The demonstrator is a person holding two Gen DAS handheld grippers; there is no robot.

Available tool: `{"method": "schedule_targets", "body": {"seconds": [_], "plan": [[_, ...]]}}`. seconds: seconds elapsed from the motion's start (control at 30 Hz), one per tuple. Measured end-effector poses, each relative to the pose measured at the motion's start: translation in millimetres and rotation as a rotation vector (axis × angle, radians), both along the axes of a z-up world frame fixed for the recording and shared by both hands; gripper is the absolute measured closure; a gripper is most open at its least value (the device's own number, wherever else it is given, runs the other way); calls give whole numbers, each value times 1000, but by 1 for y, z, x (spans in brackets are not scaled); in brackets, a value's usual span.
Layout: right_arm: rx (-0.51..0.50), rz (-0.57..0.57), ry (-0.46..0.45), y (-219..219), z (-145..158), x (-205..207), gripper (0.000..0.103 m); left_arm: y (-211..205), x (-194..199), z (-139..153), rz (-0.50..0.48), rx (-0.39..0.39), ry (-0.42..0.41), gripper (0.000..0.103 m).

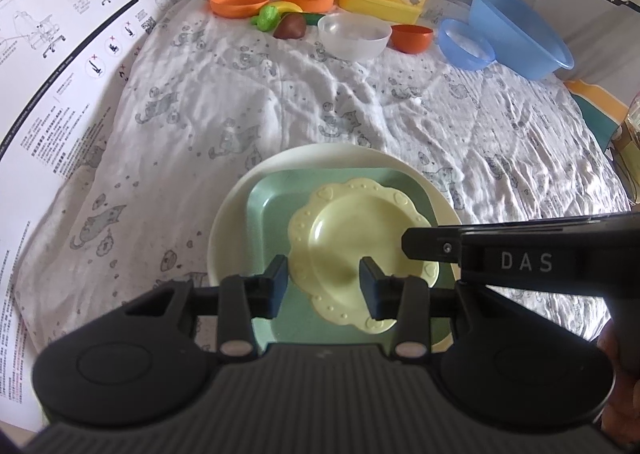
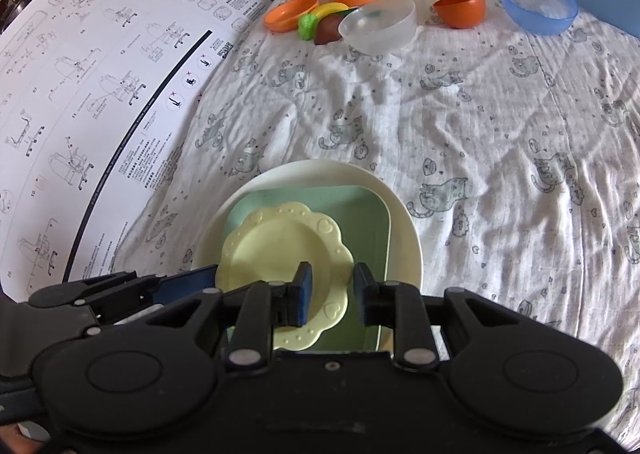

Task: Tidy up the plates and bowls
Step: 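Open both grippers to release the yellow plate on the green tray, then move both grippers to the small blue transparent bowl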

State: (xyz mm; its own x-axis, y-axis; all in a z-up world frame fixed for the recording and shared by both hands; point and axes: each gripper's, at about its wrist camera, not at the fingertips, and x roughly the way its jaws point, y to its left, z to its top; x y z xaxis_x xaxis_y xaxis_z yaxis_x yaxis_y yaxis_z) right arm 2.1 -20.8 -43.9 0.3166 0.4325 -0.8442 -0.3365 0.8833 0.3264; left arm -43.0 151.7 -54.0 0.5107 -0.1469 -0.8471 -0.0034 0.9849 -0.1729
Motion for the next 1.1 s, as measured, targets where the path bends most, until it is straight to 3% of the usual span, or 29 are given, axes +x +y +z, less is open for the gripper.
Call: {"method": "schedule_targets", "body": {"seconds": [0.2, 0.27, 0.3, 0.37, 0.43, 0.47, 0.53, 0.6, 0.73, 1.1], "plan": [[-1, 7, 6, 1, -3, 2, 79, 1, 2, -4, 3, -5, 6, 65], [3, 8, 2, 0, -3, 2, 76, 1, 1, -3, 0, -2, -1, 55], [3, 7, -6, 0, -2, 2, 72, 1, 1, -2, 1, 0, -8, 49], [2, 7, -28, -1, 2, 2, 62, 1, -1, 1, 6, 13, -34, 25], [3, -1, -54, -3, 7, 2, 40, 2, -3, 8, 16, 26, -70, 15], [-2, -4, -76, -5, 11, 1, 35, 3, -4, 11, 24, 30, -87, 9], [-8, -10, -110, -8, 17, 1, 16, 7, -6, 17, 45, 29, -113, 0], [4, -22, -129, -12, 22, 1, 6, 13, -8, 20, 68, 19, -127, 0], [1, -31, -158, -18, 26, 0, 0, 22, -8, 17, 111, 2, -107, 0], [14, -52, -147, -26, 23, -2, 0, 16, -4, 17, 111, 16, -92, 0]]}}
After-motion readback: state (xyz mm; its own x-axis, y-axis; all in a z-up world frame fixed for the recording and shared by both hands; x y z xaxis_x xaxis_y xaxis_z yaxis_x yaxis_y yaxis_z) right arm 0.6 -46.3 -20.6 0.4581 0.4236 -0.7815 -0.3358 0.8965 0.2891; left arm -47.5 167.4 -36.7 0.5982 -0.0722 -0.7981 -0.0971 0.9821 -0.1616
